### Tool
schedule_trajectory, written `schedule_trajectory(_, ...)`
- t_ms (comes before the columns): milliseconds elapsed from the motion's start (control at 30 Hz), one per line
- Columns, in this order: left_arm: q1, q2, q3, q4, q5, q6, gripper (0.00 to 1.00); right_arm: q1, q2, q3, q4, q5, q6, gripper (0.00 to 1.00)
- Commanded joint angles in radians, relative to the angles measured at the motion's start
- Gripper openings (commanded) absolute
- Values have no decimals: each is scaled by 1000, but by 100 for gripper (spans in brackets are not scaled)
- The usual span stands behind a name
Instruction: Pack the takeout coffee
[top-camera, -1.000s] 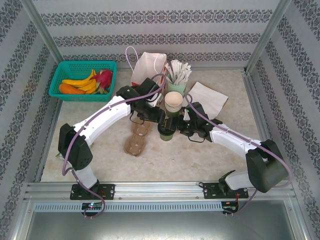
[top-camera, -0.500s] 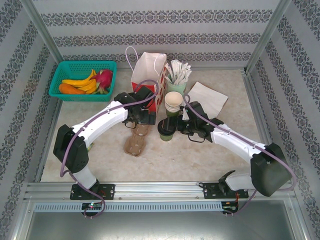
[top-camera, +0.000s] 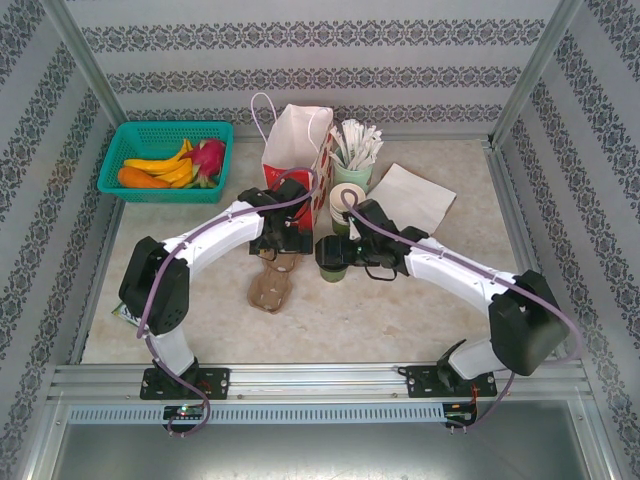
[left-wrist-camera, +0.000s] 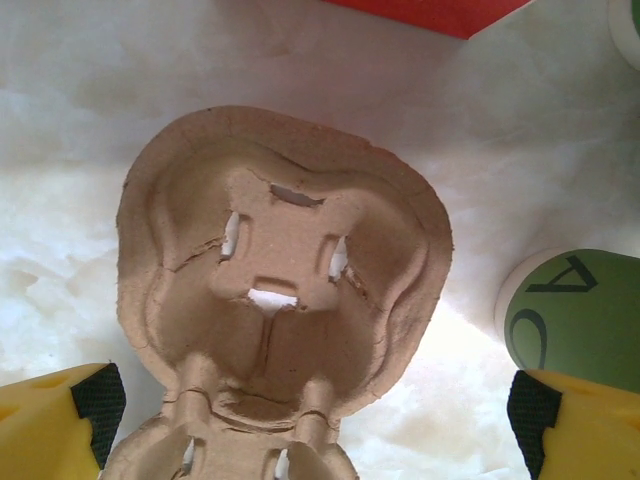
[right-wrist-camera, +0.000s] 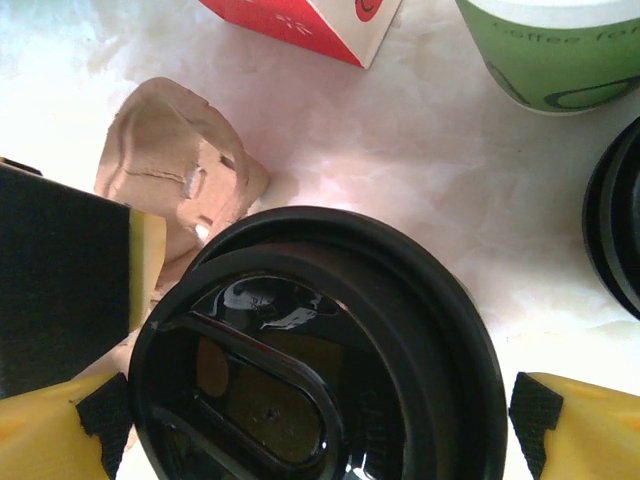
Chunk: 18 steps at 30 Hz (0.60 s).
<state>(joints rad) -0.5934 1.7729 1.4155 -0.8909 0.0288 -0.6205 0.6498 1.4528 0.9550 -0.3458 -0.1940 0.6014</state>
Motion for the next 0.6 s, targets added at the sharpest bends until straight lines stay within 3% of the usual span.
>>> schedule_trajectory(0,9,14,-13,22,26,-24,100,25,25,45,-57,72,-41,98)
schedule_trajectory(433,9,11,-26,36,43,-35,100,40,93,34,-98,122,-16,90)
schedule_trajectory(567,9,9,-27,39,46,-36,100,41,95,-6,-78,96,-6,82)
